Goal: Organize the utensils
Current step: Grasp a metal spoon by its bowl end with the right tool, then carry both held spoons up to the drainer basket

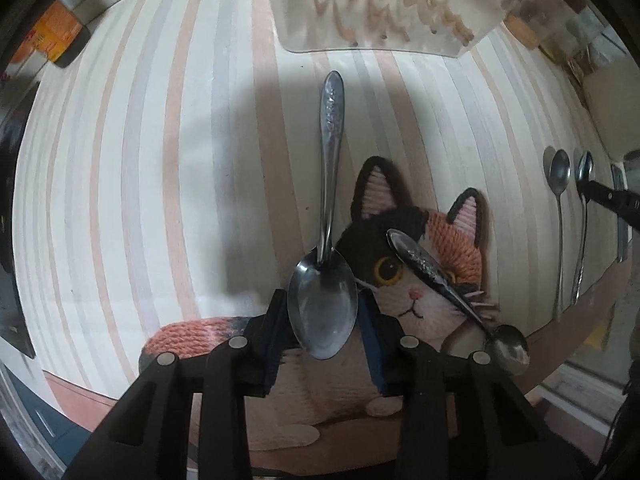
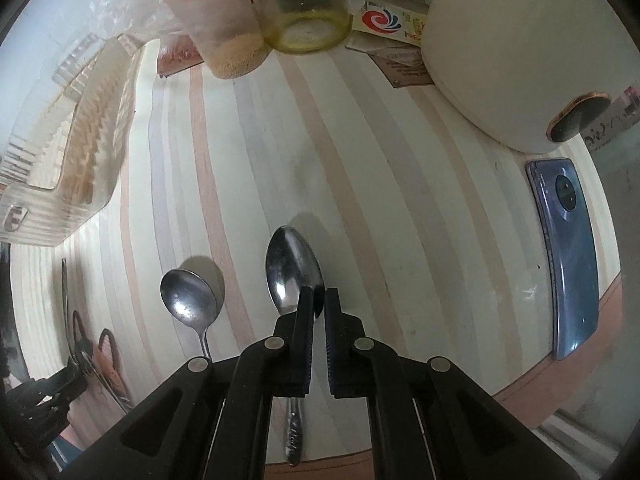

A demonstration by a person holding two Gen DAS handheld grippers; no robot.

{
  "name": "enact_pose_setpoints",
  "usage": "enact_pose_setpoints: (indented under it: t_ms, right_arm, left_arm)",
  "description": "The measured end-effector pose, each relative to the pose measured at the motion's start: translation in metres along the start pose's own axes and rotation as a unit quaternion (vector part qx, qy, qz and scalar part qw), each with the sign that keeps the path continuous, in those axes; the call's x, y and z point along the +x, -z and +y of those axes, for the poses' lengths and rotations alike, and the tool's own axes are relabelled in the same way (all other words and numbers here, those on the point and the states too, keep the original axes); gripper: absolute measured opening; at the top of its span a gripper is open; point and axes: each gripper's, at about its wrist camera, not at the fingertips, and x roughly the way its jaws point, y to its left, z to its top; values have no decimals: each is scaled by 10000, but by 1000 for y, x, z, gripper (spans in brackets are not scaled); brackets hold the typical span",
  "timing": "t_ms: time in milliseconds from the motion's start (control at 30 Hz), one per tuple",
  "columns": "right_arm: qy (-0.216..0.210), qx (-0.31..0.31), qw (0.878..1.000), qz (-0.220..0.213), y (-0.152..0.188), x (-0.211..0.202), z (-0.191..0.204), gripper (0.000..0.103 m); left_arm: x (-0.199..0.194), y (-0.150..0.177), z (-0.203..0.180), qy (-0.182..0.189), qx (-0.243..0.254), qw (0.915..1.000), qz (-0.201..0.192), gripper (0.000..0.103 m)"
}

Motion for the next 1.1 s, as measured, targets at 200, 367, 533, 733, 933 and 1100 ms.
enact_pose_setpoints:
  t_ms: [200,367,533,733,933,1100]
  right_arm:
    - [-267,155,9995,-85,-4,-8,-12,0]
    - [-295,230,9990,-230,1,-20,-7,0]
    - [-365,224,9981,-434,9,-43,-7,0]
    - [-459,112,9963,-719,11,-77,2,0]
    - [-710,-16,9930,-941,0,-100,27,0]
    - [-1007,-90,9897,-1017,-11,-120,45,0]
  left_arm:
    - [-22,4,25,-62,-119,9997,-186,31]
    - [-44,11,31,-133,-175,9987,-455,31]
    - [-73,20,34,-285,-280,9965,-741,31]
    - [-99,26,47,-317,-491,9929,-1040,31]
    - [-125,20,47,-235,-760,9864,-1440,31]
    - [-168,5,46,-68,-817,9790,-1869,31]
